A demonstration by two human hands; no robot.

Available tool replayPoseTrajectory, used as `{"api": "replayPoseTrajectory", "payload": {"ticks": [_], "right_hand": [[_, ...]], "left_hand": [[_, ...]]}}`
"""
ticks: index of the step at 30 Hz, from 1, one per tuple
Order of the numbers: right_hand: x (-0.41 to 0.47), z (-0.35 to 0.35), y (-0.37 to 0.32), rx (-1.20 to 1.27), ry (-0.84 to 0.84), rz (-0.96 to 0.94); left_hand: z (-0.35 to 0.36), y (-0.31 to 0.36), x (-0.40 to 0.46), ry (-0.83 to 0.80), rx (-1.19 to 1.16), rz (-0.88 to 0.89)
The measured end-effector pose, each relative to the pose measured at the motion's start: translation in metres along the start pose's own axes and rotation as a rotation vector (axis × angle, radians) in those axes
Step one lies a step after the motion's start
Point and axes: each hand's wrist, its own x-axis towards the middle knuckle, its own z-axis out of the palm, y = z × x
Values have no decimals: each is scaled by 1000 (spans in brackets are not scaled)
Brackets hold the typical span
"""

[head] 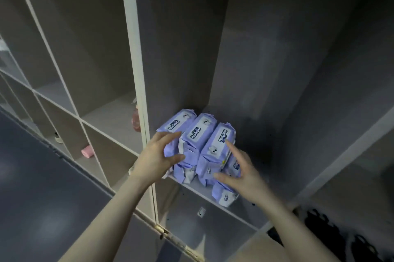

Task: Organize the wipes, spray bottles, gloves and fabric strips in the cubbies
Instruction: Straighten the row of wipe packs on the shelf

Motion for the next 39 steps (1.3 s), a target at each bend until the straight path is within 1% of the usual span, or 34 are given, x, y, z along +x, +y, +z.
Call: {"api": "replayPoseTrajectory", "payload": {"ticks": [2, 6, 8, 10, 12, 16, 19, 25, 29, 35, 37, 39], "right_hand": [[21, 24, 1, -197, 44, -14], [48, 54, 6, -661, 53, 77], [53, 58, 8, -749, 93, 115], [55, 58, 8, -766, 105, 153], [57, 60, 6, -802, 94, 176], [59, 74, 0, -911, 86, 193], [62, 75, 0, -877, 116, 201], [71, 53, 12, -748, 226, 144], [82, 45, 16, -671, 229, 148], [93, 48, 22, -785, 201, 130], [93, 48, 19, -821, 176, 149], [86, 53, 11, -907, 196, 135]], "left_hand": [[-5, -13, 28, -85, 200, 115], [-2, -27, 69, -317, 715, 359], [6, -38, 78, -355, 891, 448], [19, -57, 80, -336, 990, 528], [26, -79, 79, -276, 1004, 591], [28, -117, 77, -272, 1095, 660], [32, -124, 81, -234, 1180, 638], [33, -125, 95, -215, 1174, 640], [39, -123, 105, -194, 1116, 627], [43, -126, 119, -211, 1118, 638], [45, -126, 118, -226, 1114, 613], [48, -126, 115, -217, 1090, 592]]}}
